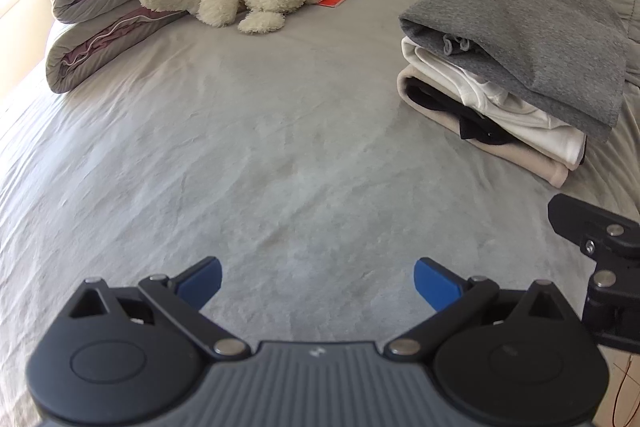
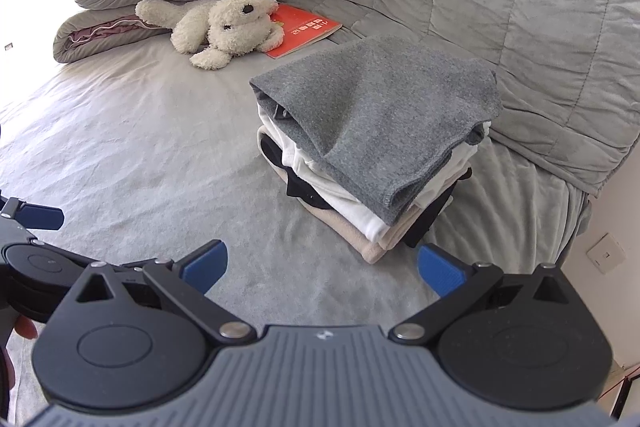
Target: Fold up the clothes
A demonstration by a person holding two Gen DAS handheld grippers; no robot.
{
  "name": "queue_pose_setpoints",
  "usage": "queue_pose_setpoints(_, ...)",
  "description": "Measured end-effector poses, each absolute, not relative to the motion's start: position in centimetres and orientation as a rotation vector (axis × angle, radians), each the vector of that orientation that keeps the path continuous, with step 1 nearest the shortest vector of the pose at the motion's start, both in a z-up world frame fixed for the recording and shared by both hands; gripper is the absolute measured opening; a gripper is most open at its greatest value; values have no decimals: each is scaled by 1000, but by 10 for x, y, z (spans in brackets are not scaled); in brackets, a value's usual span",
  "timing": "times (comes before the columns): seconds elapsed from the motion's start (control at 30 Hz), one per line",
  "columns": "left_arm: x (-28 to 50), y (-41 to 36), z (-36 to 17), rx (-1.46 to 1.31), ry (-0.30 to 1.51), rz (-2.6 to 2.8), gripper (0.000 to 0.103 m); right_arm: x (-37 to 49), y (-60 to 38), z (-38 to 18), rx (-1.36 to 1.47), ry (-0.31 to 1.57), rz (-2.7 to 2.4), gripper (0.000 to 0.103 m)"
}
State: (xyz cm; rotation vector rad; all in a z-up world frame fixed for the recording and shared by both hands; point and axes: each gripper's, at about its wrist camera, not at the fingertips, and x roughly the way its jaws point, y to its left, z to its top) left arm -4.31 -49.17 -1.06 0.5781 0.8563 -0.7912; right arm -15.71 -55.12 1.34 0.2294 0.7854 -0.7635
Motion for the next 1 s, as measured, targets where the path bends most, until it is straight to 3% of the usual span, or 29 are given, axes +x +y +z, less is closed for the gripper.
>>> queue_pose_setpoints(1.0,-44,-493,-12,587,861,-790,102,-157,-552,11,231,804,-753,103)
